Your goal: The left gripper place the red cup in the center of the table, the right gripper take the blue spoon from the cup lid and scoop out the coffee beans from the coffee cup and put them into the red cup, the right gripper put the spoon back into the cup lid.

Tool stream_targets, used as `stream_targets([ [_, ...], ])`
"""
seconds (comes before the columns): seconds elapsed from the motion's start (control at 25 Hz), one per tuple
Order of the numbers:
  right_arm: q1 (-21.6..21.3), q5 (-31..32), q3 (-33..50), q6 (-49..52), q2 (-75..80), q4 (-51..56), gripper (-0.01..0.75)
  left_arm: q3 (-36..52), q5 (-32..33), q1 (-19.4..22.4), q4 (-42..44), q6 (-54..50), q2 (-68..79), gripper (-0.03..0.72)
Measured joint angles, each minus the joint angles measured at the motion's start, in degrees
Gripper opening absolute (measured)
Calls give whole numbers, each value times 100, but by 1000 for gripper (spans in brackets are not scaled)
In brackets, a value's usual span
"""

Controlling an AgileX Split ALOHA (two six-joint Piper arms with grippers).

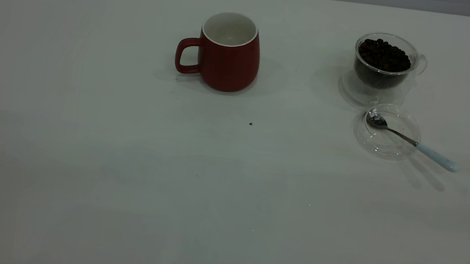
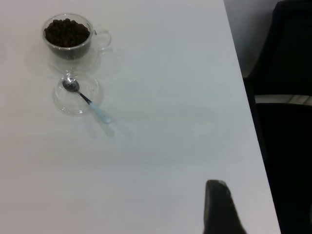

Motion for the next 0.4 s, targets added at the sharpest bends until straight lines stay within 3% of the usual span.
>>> stream_targets([
  [0.4,0,-82,64,0,0,-1,468,0,0,0,0,-10,0,445],
])
